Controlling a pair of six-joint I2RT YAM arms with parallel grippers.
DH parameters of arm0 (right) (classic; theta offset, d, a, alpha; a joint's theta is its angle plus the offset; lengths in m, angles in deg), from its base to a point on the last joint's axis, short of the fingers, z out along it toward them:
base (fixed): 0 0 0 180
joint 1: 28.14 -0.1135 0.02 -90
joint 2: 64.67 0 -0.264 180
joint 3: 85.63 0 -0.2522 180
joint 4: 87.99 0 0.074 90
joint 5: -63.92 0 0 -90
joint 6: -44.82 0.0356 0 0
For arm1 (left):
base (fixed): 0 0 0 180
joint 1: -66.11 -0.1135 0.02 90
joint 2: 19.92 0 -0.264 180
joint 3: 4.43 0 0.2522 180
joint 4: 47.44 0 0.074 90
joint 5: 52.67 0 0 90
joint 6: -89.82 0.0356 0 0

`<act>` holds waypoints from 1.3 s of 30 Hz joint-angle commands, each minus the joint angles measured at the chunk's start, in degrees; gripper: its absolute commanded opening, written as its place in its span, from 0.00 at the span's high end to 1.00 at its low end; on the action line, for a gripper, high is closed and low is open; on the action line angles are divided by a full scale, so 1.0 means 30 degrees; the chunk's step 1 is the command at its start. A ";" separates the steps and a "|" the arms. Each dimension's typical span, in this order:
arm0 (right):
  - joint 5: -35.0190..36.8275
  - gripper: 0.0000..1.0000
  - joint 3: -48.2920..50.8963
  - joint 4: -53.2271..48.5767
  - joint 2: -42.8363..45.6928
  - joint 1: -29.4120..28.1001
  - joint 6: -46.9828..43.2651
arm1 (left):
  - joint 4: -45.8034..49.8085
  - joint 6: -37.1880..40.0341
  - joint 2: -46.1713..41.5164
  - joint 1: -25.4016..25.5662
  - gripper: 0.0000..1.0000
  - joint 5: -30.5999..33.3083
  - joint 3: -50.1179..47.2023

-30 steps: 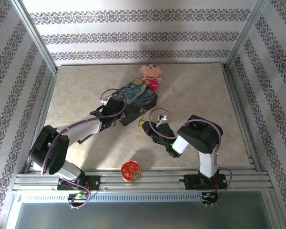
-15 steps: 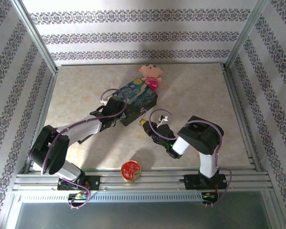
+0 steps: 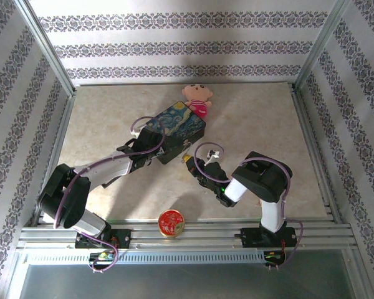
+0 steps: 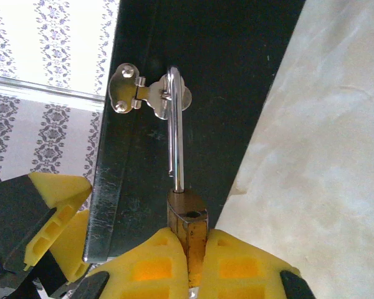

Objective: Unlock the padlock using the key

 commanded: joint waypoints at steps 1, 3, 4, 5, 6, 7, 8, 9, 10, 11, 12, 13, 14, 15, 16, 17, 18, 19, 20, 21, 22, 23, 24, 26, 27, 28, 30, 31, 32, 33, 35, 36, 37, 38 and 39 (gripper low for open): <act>0.2208 1.00 -0.0416 0.1263 -0.0044 0.0038 -0.0406 | 0.2584 -0.0020 0.0237 -0.0524 0.49 0.0041 -0.1010; 0.2432 1.00 -0.0401 0.1265 -0.0094 0.0009 -0.0439 | 0.2555 0.0030 0.0238 -0.0535 0.49 -0.0018 -0.1044; 0.2541 1.00 -0.0397 0.1265 -0.0109 0.0009 -0.0439 | 0.2554 0.0003 0.0258 -0.0531 0.49 -0.0058 -0.1038; 0.2632 1.00 -0.0393 0.1265 -0.0163 0.0009 -0.0438 | 0.2554 0.0030 0.0282 -0.0538 0.49 -0.0084 -0.1040; 0.2689 1.00 -0.0390 0.1265 -0.0191 0.0009 -0.0438 | 0.2529 0.0023 0.0290 -0.0526 0.49 -0.0134 -0.1054; 0.2758 1.00 -0.0409 0.1265 -0.0233 0.0009 -0.0438 | 0.2482 0.0023 0.0289 -0.0517 0.49 -0.0179 -0.1074; 0.2785 1.00 -0.0420 0.1265 -0.0283 0.0008 -0.0438 | 0.2452 0.0003 0.0289 -0.0533 0.49 -0.0190 -0.1090; 0.2825 1.00 -0.0427 0.1265 -0.0310 0.0009 -0.0440 | 0.2437 -0.0010 0.0294 -0.0542 0.50 -0.0222 -0.1097; 0.2846 1.00 -0.0433 0.1265 -0.0343 0.0009 -0.0472 | 0.2437 -0.0016 0.0290 -0.0520 0.49 -0.0209 -0.1100; 0.2905 1.00 -0.0427 0.1265 -0.0371 0.0009 -0.0482 | 0.2437 -0.0040 0.0261 -0.0540 0.50 -0.0196 -0.1135; 0.2971 1.00 -0.0378 0.1265 -0.0400 0.0028 -0.0497 | 0.2437 -0.0045 0.0260 -0.0557 0.50 -0.0186 -0.1142; 0.3036 1.00 -0.0353 0.1265 -0.0445 0.0037 -0.0461 | 0.2437 -0.0041 0.0233 -0.0540 0.50 -0.0162 -0.1134; 0.3095 1.00 -0.0310 0.1265 -0.0482 0.0038 -0.0410 | 0.2437 -0.0048 0.0238 -0.0548 0.49 -0.0161 -0.1127; 0.3165 1.00 -0.0297 0.1265 -0.0505 0.0035 -0.0409 | 0.2437 -0.0045 0.0253 -0.0549 0.50 -0.0158 -0.1143; 0.3234 1.00 -0.0284 0.1265 -0.0541 0.0038 -0.0383 | 0.2437 -0.0048 0.0243 -0.0559 0.50 -0.0161 -0.1129; 0.3265 1.00 -0.0336 0.1265 -0.0548 0.0038 -0.0380 | 0.2437 -0.0041 0.0256 -0.0545 0.50 -0.0186 -0.1126; 0.3272 1.00 -0.0395 0.1265 -0.0563 0.0038 -0.0405 | 0.2437 -0.0050 0.0282 -0.0559 0.50 -0.0177 -0.1099; 0.3254 1.00 -0.0457 0.1265 -0.0577 0.0038 -0.0435 | 0.2437 -0.0041 0.0316 -0.0559 0.50 -0.0197 -0.1112; 0.3272 1.00 -0.0544 0.1265 -0.0605 0.0038 -0.0440 | 0.2437 -0.0043 0.0345 -0.0560 0.50 -0.0250 -0.1084; 0.3294 1.00 -0.0642 0.1265 -0.0607 0.0038 -0.0469 | 0.2438 -0.0041 0.0383 -0.0543 0.50 -0.0265 -0.1071; 0.3300 1.00 -0.0702 0.1265 -0.0635 0.0064 -0.0490 | 0.2437 -0.0053 0.0408 -0.0561 0.50 -0.0310 -0.1068; 0.3329 1.00 -0.0769 0.1265 -0.0658 0.0068 -0.0470 | 0.2408 -0.0089 0.0421 -0.0560 0.50 -0.0339 -0.1050; 0.3332 1.00 -0.0835 0.1258 -0.0666 0.0080 -0.0470 | 0.2393 -0.0079 0.0435 -0.0552 0.50 -0.0347 -0.1038; 0.3409 1.00 -0.0896 0.1265 -0.0677 0.0155 -0.0497 | 0.2379 -0.0041 0.0436 -0.0554 0.50 -0.0389 -0.1039; 0.3426 1.00 -0.0946 0.1265 -0.0666 0.0195 -0.0499 | 0.2408 -0.0013 0.0436 -0.0560 0.50 -0.0383 -0.1053; 0.3490 1.00 -0.0939 0.1263 -0.0640 0.0214 -0.0497 | 0.2408 -0.0029 0.0458 -0.0545 0.50 -0.0399 -0.1035; 0.3560 1.00 -0.0933 0.1265 -0.0535 0.0300 -0.0526 | 0.2437 0.0009 0.0406 -0.0560 0.51 -0.0344 -0.1038; 0.3578 1.00 -0.0915 0.1265 -0.0476 0.0334 -0.0552 | 0.2437 -0.0011 0.0406 -0.0560 0.51 -0.0293 -0.1053; 0.3649 1.00 -0.0895 0.1243 -0.0392 0.0402 -0.0555 | 0.2452 -0.0085 0.0435 -0.0559 0.52 -0.0311 -0.1084; 0.3653 1.00 -0.0867 0.1265 -0.0342 0.0469 -0.0555 | 0.2452 -0.0099 0.0412 -0.0596 0.52 -0.0304 -0.1127; 0.3653 1.00 -0.0782 0.1265 -0.0162 0.0584 -0.0607 | 0.2437 -0.0207 0.0414 -0.0589 0.53 -0.0292 -0.1234; 0.3652 1.00 -0.0735 0.1260 -0.0104 0.0666 -0.0614 | 0.2459 -0.0205 0.0429 -0.0618 0.54 -0.0307 -0.1242; 0.3634 1.00 -0.0690 0.1265 -0.0011 0.0708 -0.0614 | 0.2466 -0.0253 0.0421 -0.0618 0.54 -0.0304 -0.1279; 0.3676 1.00 -0.0662 0.1262 0.0029 0.0769 -0.0643 | 0.2467 -0.0273 0.0421 -0.0642 0.55 -0.0311 -0.1316; 0.3724 1.00 -0.0608 0.1265 0.0091 0.0822 -0.0672 | 0.2467 -0.0300 0.0399 -0.0647 0.57 -0.0270 -0.1332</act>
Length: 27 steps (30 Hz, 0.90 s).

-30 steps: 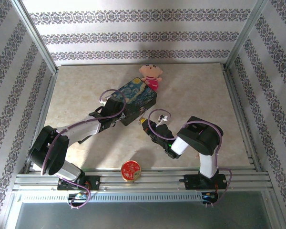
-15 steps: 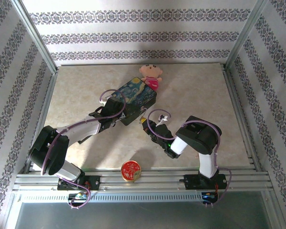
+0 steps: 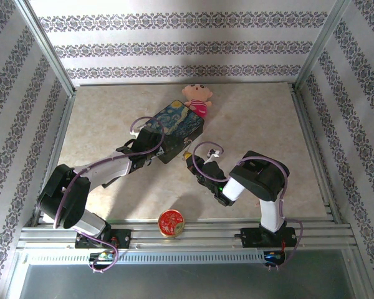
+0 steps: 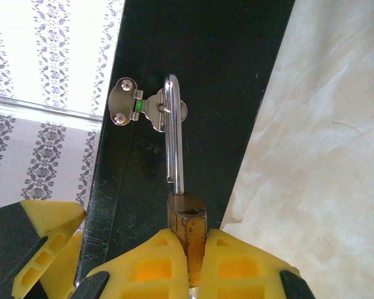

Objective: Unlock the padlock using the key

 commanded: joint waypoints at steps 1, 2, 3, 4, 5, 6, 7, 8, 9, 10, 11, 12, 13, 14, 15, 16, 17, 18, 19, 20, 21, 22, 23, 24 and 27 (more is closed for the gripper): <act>0.2355 1.00 -0.0071 0.1251 0.0683 0.0794 -0.0372 | 0.2991 -0.0063 0.0451 -0.0530 0.58 0.0050 -0.1105; 0.2397 1.00 -0.0071 0.1251 0.0737 0.0815 -0.0416 | 0.2986 -0.0052 0.0450 -0.0557 0.58 0.0024 -0.1120; 0.2426 1.00 -0.0078 0.1243 0.0768 0.0843 -0.0458 | 0.2984 -0.0055 0.0470 -0.0558 0.59 0.0013 -0.1149; 0.2490 1.00 -0.0100 0.1250 0.0789 0.0851 -0.0488 | 0.2955 -0.0077 0.0479 -0.0560 0.59 -0.0023 -0.1150; 0.2478 1.00 -0.0140 0.1245 0.0775 0.0859 -0.0484 | 0.2929 -0.0080 0.0496 -0.0546 0.61 -0.0063 -0.1181; 0.2478 1.00 -0.0224 0.1250 0.0762 0.0855 -0.0461 | 0.2861 -0.0109 0.0479 -0.0553 0.63 -0.0140 -0.1207; 0.2438 1.00 -0.0324 0.1251 0.0667 0.0812 -0.0450 | 0.2744 -0.0146 0.0501 -0.0560 0.63 -0.0210 -0.1263; 0.2409 1.00 -0.0464 0.1251 0.0585 0.0829 -0.0462 | 0.2650 -0.0207 0.0512 -0.0538 0.63 -0.0293 -0.1311; 0.2329 1.00 -0.0623 0.1251 0.0421 0.0783 -0.0384 | 0.2578 -0.0251 0.0536 -0.0560 0.64 -0.0381 -0.1353; 0.2312 1.00 -0.0807 0.1251 0.0232 0.0720 -0.0296 | 0.2476 -0.0326 0.0563 -0.0559 0.64 -0.0464 -0.1398; 0.2306 1.00 -0.0997 0.1251 0.0058 0.0658 -0.0208 | 0.2403 -0.0392 0.0600 -0.0558 0.65 -0.0523 -0.1442; 0.2307 1.00 -0.1232 0.1251 -0.0188 0.0597 -0.0093 | 0.2328 -0.0445 0.0647 -0.0553 0.69 -0.0615 -0.1493; 0.2371 1.00 -0.1403 0.1251 -0.0398 0.0539 -0.0002 | 0.2232 -0.0536 0.0672 -0.0560 0.69 -0.0733 -0.1552; 0.2449 1.00 -0.1566 0.1251 -0.0551 0.0482 0.0034 | 0.2158 -0.0569 0.0681 -0.0559 0.69 -0.0824 -0.1614; 0.2521 1.00 -0.1720 0.1264 -0.0695 0.0423 0.0036 | 0.2106 -0.0660 0.0684 -0.0538 0.69 -0.0922 -0.1673; 0.2632 1.00 -0.1855 0.1251 -0.0768 0.0391 -0.0022 | 0.2020 -0.0721 0.0700 -0.0551 0.70 -0.1075 -0.1754; 0.2689 1.00 -0.1938 0.1265 -0.0782 0.0365 -0.0099 | 0.1918 -0.0779 0.0712 -0.0560 0.70 -0.1217 -0.1807; 0.2784 1.00 -0.1990 0.1251 -0.0757 0.0361 -0.0272 | 0.1871 -0.0840 0.0713 -0.0546 0.70 -0.1297 -0.1852; 0.2874 1.00 -0.1976 0.1251 -0.0671 0.0324 -0.0448 | 0.1856 -0.0898 0.0718 -0.0551 0.70 -0.1356 -0.1903; 0.3000 1.00 -0.1948 0.1252 -0.0592 0.0330 -0.0530 | 0.1843 -0.0914 0.0742 -0.0560 0.70 -0.1389 -0.1937; 0.3072 1.00 -0.1881 0.1251 -0.0504 0.0317 -0.0621 | 0.1841 -0.0899 0.0723 -0.0557 0.70 -0.1389 -0.1969; 0.3102 1.00 -0.1833 0.1236 -0.0457 0.0337 -0.0663 | 0.1841 -0.0901 0.0728 -0.0560 0.70 -0.1389 -0.1996; 0.3054 1.00 -0.1763 0.1250 -0.0456 0.0389 -0.0617 | 0.1819 -0.0914 0.0716 -0.0543 0.70 -0.1389 -0.2014; 0.3075 1.00 -0.1669 0.1251 -0.0454 0.0419 -0.0551 | 0.1842 -0.0900 0.0692 -0.0560 0.70 -0.1386 -0.2001; 0.3000 1.00 -0.1373 0.1251 -0.0412 0.0419 -0.0411 | 0.1842 -0.0926 0.0600 -0.0560 0.70 -0.1280 -0.1971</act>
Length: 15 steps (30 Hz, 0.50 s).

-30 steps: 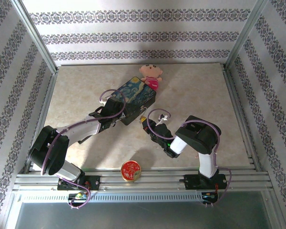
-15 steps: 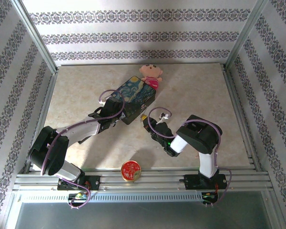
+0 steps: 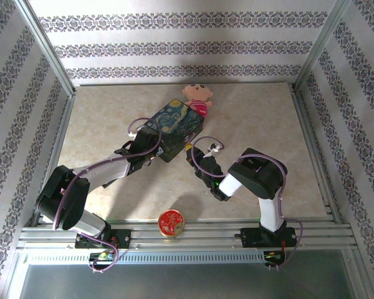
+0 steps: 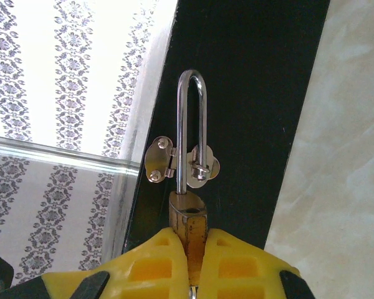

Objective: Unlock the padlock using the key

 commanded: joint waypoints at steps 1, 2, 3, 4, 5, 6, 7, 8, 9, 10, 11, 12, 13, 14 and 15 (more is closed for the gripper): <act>0.0901 1.00 0.0429 0.1258 0.0125 0.0164 -0.0303 | 0.3225 0.0164 0.0819 -0.0313 0.70 -0.0400 -0.1168; 0.0945 1.00 0.0542 0.1258 0.0200 0.0164 -0.0323 | 0.3229 0.0142 0.0787 -0.0312 0.70 -0.0369 -0.1168; 0.0972 1.00 0.0690 0.1258 0.0244 0.0163 -0.0358 | 0.3256 0.0164 0.0749 -0.0309 0.70 -0.0329 -0.1146; 0.1006 1.00 0.0831 0.1258 0.0329 0.0215 -0.0411 | 0.3255 0.0175 0.0727 -0.0327 0.70 -0.0277 -0.1143; 0.0984 1.00 0.0930 0.1258 0.0404 0.0249 -0.0469 | 0.3269 0.0167 0.0716 -0.0330 0.70 -0.0242 -0.1136; 0.1011 1.00 0.1055 0.1258 0.0498 0.0308 -0.0521 | 0.3292 0.0193 0.0715 -0.0341 0.70 -0.0217 -0.1113; 0.1004 1.00 0.1143 0.1258 0.0576 0.0365 -0.0561 | 0.3331 0.0217 0.0716 -0.0371 0.70 -0.0238 -0.1111; 0.0990 1.00 0.1216 0.1242 0.0646 0.0398 -0.0634 | 0.3318 0.0223 0.0712 -0.0367 0.70 -0.0215 -0.1112; 0.0988 1.00 0.1277 0.1257 0.0723 0.0428 -0.0731 | 0.3341 0.0222 0.0713 -0.0371 0.70 -0.0214 -0.1117; 0.0982 1.00 0.1338 0.1254 0.0814 0.0449 -0.0839 | 0.3370 0.0239 0.0712 -0.0392 0.70 -0.0215 -0.1140; 0.0983 1.00 0.1416 0.1258 0.0888 0.0471 -0.0912 | 0.3419 0.0226 0.0686 -0.0429 0.70 -0.0186 -0.1159; 0.1016 1.00 0.1501 0.1258 0.0967 0.0510 -0.1019 | 0.3458 0.0209 0.0680 -0.0480 0.70 -0.0157 -0.1187; 0.1049 1.00 0.1574 0.1258 0.1049 0.0531 -0.1048 | 0.3492 0.0222 0.0603 -0.0523 0.70 -0.0096 -0.1196; 0.1098 1.00 0.1646 0.1256 0.1096 0.0545 -0.1063 | 0.3504 0.0226 0.0566 -0.0536 0.70 -0.0069 -0.1248; 0.1123 1.00 0.1717 0.1257 0.1149 0.0574 -0.1038 | 0.3515 0.0251 0.0464 -0.0576 0.70 -0.0039 -0.1302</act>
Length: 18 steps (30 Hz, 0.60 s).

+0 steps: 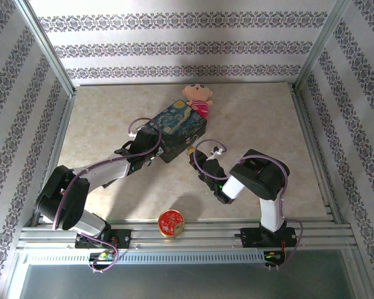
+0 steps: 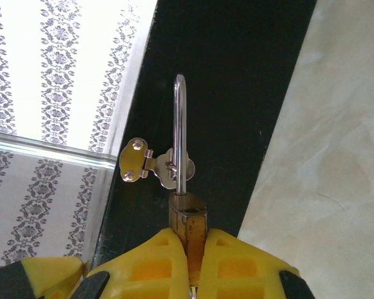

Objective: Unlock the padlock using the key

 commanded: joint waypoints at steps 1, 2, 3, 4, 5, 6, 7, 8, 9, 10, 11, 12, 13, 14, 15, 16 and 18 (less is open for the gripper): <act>0.1260 1.00 0.0509 0.1110 0.0693 0.0449 -0.0524 | 0.3598 0.0243 0.0466 -0.0576 0.70 0.0218 -0.1286; 0.1238 1.00 0.0498 0.1112 0.0722 0.0436 -0.0552 | 0.3567 0.0248 0.0413 -0.0589 0.70 0.0235 -0.1293; 0.1233 1.00 0.0480 0.1112 0.0705 0.0451 -0.0553 | 0.3555 0.0281 0.0397 -0.0578 0.70 0.0202 -0.1295; 0.1209 1.00 0.0392 0.1112 0.0652 0.0422 -0.0553 | 0.3570 0.0256 0.0411 -0.0598 0.70 0.0162 -0.1293; 0.1174 1.00 0.0296 0.1112 0.0609 0.0374 -0.0524 | 0.3541 0.0240 0.0446 -0.0605 0.70 0.0134 -0.1288; 0.1124 1.00 0.0183 0.1112 0.0508 0.0337 -0.0524 | 0.3488 0.0210 0.0507 -0.0599 0.70 0.0071 -0.1271; 0.1108 1.00 0.0033 0.1112 0.0380 0.0291 -0.0473 | 0.3459 0.0184 0.0528 -0.0583 0.70 0.0035 -0.1268; 0.1079 1.00 -0.0119 0.1112 0.0230 0.0250 -0.0368 | 0.3440 0.0192 0.0561 -0.0583 0.70 0.0006 -0.1255; 0.1050 1.00 -0.0261 0.1108 0.0085 0.0220 -0.0255 | 0.3436 0.0186 0.0566 -0.0591 0.70 -0.0041 -0.1261; 0.1021 1.00 -0.0423 0.1112 -0.0098 0.0189 -0.0134 | 0.3425 0.0167 0.0563 -0.0602 0.70 -0.0056 -0.1268; 0.1012 1.00 -0.0541 0.1112 -0.0219 0.0160 -0.0017 | 0.3413 0.0164 0.0558 -0.0597 0.70 -0.0077 -0.1282; 0.0992 1.00 -0.0685 0.1112 -0.0352 0.0114 0.0125 | 0.3388 0.0191 0.0531 -0.0603 0.70 -0.0076 -0.1280; 0.0976 1.00 -0.0901 0.1112 -0.0510 0.0057 0.0204 | 0.3381 0.0193 0.0543 -0.0604 0.70 -0.0076 -0.1293; 0.0951 1.00 -0.1109 0.1112 -0.0656 0.0013 0.0252 | 0.3351 0.0179 0.0530 -0.0595 0.70 -0.0105 -0.1337; 0.0877 1.00 -0.1337 0.1112 -0.0815 -0.0068 0.0321 | 0.3321 0.0171 0.0542 -0.0601 0.70 -0.0120 -0.1352; 0.0824 1.00 -0.1634 0.1112 -0.0981 -0.0162 0.0347 | 0.3292 0.0164 0.0573 -0.0591 0.70 -0.0163 -0.1403; 0.0808 1.00 -0.2004 0.1112 -0.1177 -0.0266 0.0301 | 0.3262 0.0103 0.0588 -0.0588 0.70 -0.0277 -0.1454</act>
